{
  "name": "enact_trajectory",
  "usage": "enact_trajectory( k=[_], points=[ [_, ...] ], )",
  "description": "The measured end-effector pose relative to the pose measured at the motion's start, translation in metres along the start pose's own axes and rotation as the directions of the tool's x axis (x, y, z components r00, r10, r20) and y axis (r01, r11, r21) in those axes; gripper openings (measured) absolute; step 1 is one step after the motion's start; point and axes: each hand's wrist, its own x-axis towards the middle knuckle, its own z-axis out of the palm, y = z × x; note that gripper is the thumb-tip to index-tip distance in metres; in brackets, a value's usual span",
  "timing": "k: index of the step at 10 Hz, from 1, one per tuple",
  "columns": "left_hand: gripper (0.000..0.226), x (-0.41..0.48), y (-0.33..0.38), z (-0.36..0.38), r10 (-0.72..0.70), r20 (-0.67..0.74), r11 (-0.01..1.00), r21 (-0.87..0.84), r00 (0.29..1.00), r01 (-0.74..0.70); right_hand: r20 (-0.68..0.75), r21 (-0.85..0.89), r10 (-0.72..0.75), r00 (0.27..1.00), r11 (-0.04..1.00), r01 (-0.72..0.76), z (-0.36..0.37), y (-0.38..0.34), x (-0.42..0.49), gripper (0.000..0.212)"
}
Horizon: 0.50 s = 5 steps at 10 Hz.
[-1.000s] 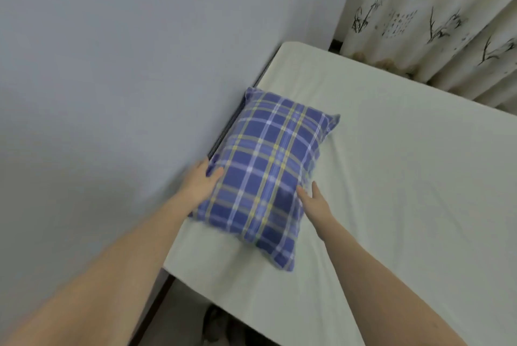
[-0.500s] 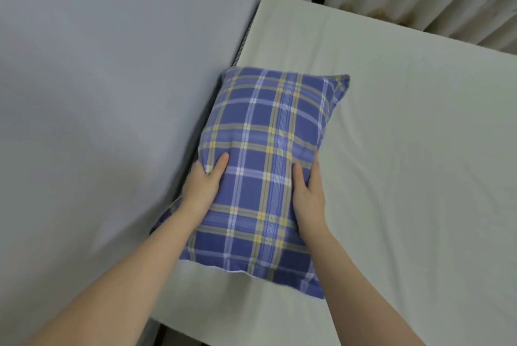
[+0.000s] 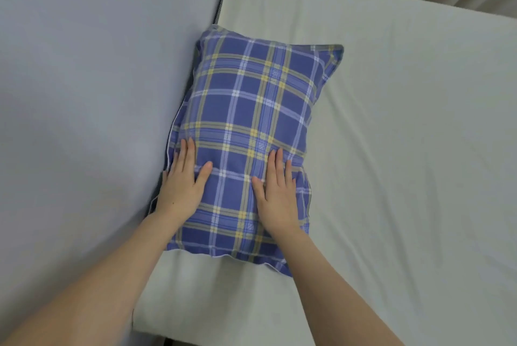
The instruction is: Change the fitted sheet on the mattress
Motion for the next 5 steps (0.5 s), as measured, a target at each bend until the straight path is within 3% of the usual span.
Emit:
enact_trajectory(
  k=[1, 2, 4, 5],
  points=[
    [0.073, -0.004, 0.004, -0.013, 0.041, -0.030, 0.998, -0.043, 0.999, -0.042, -0.106, 0.035, 0.025, 0.994, 0.999, -0.021, -0.008, -0.007, 0.001, 0.063],
    [0.070, -0.012, 0.017, -0.020, 0.107, -0.036, 0.994, -0.026, 0.994, -0.108, -0.217, 0.179, 0.097, 0.971, 0.982, -0.058, -0.012, -0.010, -0.010, 0.063],
    [0.074, -0.052, 0.005, -0.024, 0.023, 0.143, 0.999, 0.031, 0.989, -0.028, 0.095, 0.056, 0.088, 0.992, 0.994, -0.094, -0.013, 0.012, -0.057, 0.071],
    [0.074, -0.089, -0.009, -0.037, -0.050, 0.230, 0.998, -0.020, 0.972, 0.056, 0.205, 0.135, 0.069, 0.976, 0.986, -0.098, -0.048, 0.020, -0.077, 0.070]
  ],
)
